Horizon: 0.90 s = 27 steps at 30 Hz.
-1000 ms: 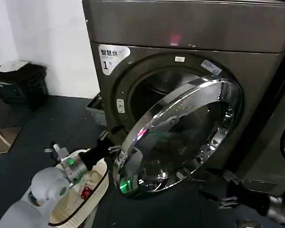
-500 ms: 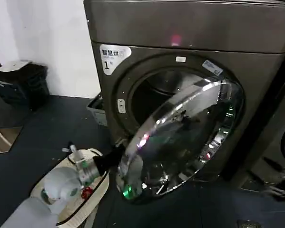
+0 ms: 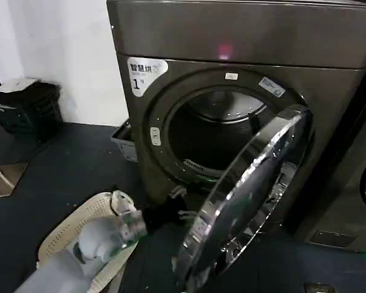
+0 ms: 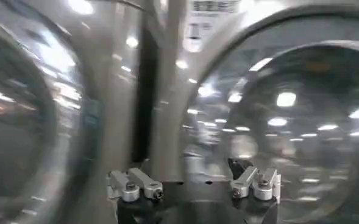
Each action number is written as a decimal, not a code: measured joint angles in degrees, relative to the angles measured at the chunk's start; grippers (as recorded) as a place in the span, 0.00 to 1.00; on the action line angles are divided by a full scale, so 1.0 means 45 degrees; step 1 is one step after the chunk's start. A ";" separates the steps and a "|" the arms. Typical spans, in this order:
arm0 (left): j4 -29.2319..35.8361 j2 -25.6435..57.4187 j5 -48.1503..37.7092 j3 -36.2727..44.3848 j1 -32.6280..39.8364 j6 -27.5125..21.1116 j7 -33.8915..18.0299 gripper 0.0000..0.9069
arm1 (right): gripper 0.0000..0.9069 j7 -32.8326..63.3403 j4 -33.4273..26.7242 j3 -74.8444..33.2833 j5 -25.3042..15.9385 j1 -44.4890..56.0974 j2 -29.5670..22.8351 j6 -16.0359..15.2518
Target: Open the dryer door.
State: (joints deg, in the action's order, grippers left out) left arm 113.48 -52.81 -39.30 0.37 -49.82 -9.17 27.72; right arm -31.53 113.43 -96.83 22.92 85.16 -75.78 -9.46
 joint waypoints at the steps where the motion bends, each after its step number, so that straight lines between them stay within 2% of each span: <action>1: -0.0010 -0.0071 0.0035 0.0197 0.0085 0.0023 0.0003 1.00 | 1.00 0.0251 -0.0035 -0.0185 0.0000 0.0054 0.0056 -0.0001; 7: -0.0403 -0.0474 0.0394 0.1184 0.0610 0.0263 0.0141 1.00 | 1.00 0.1896 -0.0351 -0.1313 0.0049 0.0450 0.0537 -0.0081; 20: -0.1227 -0.1510 0.0266 0.3268 0.1952 0.0471 0.0028 1.00 | 1.00 0.2943 -0.0429 -0.3255 0.0406 0.1123 0.0728 -0.0116; 27: -0.1960 -0.2209 0.0377 0.4421 0.2698 0.0600 0.0000 1.00 | 1.00 0.3305 -0.0391 -0.4064 0.0900 0.1309 0.0825 -0.0323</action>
State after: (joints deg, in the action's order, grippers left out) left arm 104.66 -62.75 -37.61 20.27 -37.68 -6.47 27.72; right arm -16.65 111.67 -115.12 26.97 91.05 -72.07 -10.91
